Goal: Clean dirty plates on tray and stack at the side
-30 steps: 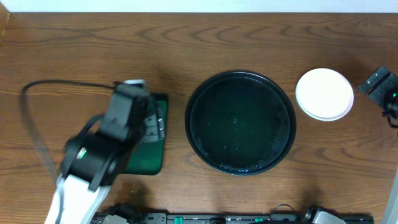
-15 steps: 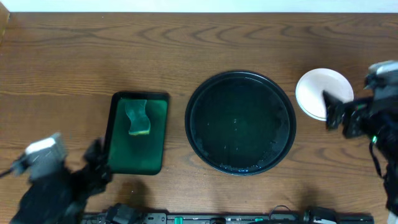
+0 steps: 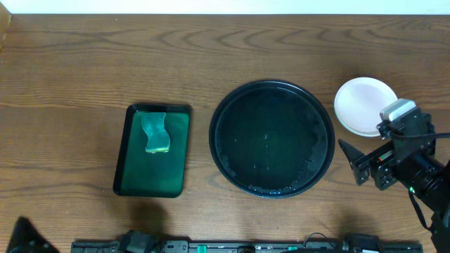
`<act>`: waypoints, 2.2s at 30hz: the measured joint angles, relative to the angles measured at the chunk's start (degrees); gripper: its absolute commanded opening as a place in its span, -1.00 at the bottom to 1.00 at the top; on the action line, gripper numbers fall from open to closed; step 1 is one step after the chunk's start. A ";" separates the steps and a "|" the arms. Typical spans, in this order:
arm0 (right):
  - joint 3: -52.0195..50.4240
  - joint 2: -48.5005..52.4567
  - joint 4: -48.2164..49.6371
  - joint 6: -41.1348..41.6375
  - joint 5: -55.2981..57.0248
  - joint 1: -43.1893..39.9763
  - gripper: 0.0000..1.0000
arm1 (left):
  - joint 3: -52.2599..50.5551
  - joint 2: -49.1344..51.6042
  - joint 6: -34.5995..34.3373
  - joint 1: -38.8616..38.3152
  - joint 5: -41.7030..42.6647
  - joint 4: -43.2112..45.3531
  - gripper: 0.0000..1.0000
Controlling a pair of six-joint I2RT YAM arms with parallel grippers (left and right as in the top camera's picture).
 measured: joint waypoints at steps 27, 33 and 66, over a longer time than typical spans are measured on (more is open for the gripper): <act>0.00 0.00 0.46 -1.07 -1.53 1.73 0.99 | 9.68 -0.28 4.96 7.19 5.60 0.00 0.73; 0.00 0.00 0.46 -1.07 -1.53 1.70 0.99 | 9.68 -0.28 4.96 7.19 5.70 0.00 0.74; 0.00 0.00 -6.36 9.11 -1.42 1.70 0.98 | 9.68 -0.28 4.96 7.19 5.70 0.00 0.74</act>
